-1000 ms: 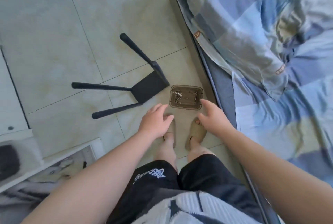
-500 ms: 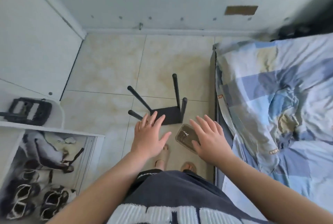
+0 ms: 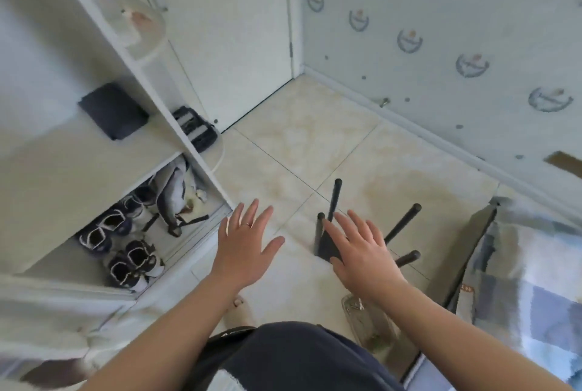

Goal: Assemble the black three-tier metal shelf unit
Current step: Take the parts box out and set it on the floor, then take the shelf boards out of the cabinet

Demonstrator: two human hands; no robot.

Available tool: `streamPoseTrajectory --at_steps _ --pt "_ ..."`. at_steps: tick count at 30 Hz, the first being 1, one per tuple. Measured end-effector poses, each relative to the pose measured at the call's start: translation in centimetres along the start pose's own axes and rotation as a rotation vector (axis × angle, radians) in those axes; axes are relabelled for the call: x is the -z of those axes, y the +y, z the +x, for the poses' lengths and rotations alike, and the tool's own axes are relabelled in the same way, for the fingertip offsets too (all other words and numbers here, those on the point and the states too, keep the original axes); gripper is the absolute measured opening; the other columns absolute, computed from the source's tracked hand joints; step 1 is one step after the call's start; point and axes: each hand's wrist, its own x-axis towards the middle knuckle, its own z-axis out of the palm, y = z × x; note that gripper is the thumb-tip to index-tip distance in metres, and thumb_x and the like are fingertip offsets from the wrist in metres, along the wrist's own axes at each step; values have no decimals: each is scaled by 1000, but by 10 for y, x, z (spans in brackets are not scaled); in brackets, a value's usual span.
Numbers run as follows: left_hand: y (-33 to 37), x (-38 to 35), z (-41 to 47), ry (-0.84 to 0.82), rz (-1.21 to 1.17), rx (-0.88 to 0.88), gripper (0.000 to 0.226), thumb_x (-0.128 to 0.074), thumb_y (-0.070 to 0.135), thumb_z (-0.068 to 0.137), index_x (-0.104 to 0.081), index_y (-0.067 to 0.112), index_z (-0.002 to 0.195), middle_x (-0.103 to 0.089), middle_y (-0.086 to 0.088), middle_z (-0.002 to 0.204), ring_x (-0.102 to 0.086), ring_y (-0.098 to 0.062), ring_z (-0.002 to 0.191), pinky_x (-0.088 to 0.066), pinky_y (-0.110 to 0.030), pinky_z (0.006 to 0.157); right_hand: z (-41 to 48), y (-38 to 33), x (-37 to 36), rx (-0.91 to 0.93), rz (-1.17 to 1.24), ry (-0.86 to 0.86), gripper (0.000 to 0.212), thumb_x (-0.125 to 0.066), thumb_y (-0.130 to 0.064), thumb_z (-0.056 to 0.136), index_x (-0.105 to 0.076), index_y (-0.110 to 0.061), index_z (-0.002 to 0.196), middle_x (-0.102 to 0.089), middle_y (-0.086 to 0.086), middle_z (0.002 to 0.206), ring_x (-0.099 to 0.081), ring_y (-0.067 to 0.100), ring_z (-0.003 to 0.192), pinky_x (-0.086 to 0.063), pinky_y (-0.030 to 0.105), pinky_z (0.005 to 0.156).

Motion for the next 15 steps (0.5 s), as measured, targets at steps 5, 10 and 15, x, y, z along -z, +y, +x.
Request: streamPoseTrajectory --at_steps 5,10,15 --pt "-91 36 2 75 -31 160 66 -30 62 99 -12 37 157 2 6 168 11 -21 153 -1 -50 123 85 -68 6 138 -43 -34 75 -60 -36 95 -22 -25 159 -24 6 166 -17 34 154 -14 53 122" --pt "-196 72 5 117 -97 300 67 -30 64 99 -10 38 158 5 8 167 11 -21 153 -2 -51 123 169 -160 6 268 -50 -68 74 -57 -39 98 -17 -28 160 -19 2 167 -15 33 155 -13 52 123" --pt "-287 106 7 191 -158 415 68 -33 64 98 -14 36 157 1 5 168 9 -21 153 -1 -48 123 249 -254 8 399 -68 -90 72 -54 -39 99 -15 -30 160 -18 0 168 -13 30 156 -13 49 123"
